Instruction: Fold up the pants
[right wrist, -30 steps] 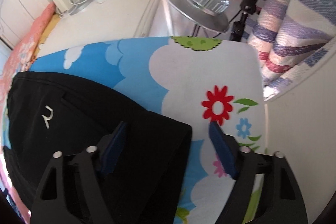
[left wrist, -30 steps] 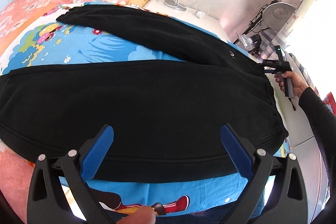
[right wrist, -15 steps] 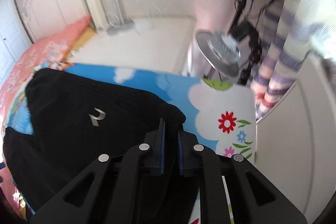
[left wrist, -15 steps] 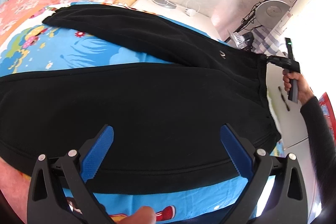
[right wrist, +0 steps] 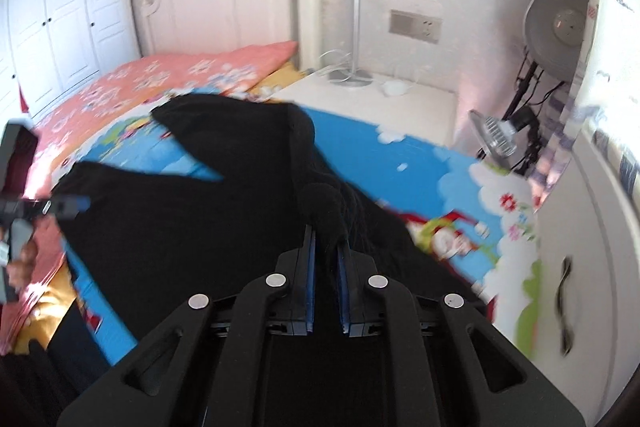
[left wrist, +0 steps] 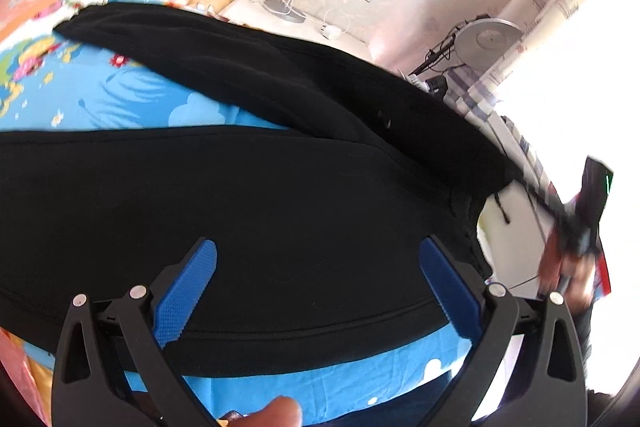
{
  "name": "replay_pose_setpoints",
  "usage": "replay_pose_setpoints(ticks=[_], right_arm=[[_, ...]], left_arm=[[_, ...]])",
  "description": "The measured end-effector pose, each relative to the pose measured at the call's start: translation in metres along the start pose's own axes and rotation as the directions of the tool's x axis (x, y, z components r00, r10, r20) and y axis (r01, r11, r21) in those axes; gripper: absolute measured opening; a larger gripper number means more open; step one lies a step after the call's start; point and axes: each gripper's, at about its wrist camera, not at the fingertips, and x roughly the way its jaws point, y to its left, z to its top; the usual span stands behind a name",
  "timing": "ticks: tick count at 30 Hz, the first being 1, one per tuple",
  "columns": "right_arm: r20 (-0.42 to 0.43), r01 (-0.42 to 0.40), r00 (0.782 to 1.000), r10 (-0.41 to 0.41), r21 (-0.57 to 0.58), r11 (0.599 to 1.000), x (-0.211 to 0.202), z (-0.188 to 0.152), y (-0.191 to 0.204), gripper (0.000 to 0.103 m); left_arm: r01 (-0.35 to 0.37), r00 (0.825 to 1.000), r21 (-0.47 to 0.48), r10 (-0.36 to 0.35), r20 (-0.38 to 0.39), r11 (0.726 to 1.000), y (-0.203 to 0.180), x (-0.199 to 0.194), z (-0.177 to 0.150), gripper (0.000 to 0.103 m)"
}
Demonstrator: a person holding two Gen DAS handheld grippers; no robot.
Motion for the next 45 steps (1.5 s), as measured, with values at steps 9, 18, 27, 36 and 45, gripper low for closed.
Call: replay_pose_setpoints(ticks=[9, 18, 27, 36, 45], right_arm=[[-0.134, -0.006, 0.991, 0.027, 0.159, 0.987, 0.036, -0.084, 0.022, 0.013], [-0.125, 0.029, 0.992, 0.003, 0.255, 0.966, 0.035, -0.100, 0.026, 0.013], [-0.160, 0.094, 0.987, -0.030, 0.409, 0.908, 0.006, -0.113, 0.019, 0.013], [-0.042, -0.111, 0.974, 0.222, 0.767, 0.632, 0.013, -0.120, 0.008, 0.049], [0.022, -0.137, 0.966, 0.257, 0.888, 0.439, 0.038, -0.116, -0.001, 0.093]], left_arm=[[0.203, 0.976, -0.162, -0.212, -0.039, 0.966, 0.032, 0.045, 0.061, 0.077], [0.236, 0.935, -0.329, -0.306, -0.179, 0.915, 0.007, 0.156, 0.139, 0.062], [0.177, 0.925, -0.353, -0.278, -0.260, 0.919, -0.006, 0.210, 0.135, 0.010], [0.210, 0.920, -0.343, -0.304, -0.248, 0.916, -0.001, 0.198, 0.132, 0.010], [0.226, 0.922, -0.307, -0.305, -0.240, 0.924, -0.008, 0.193, 0.134, 0.010]])
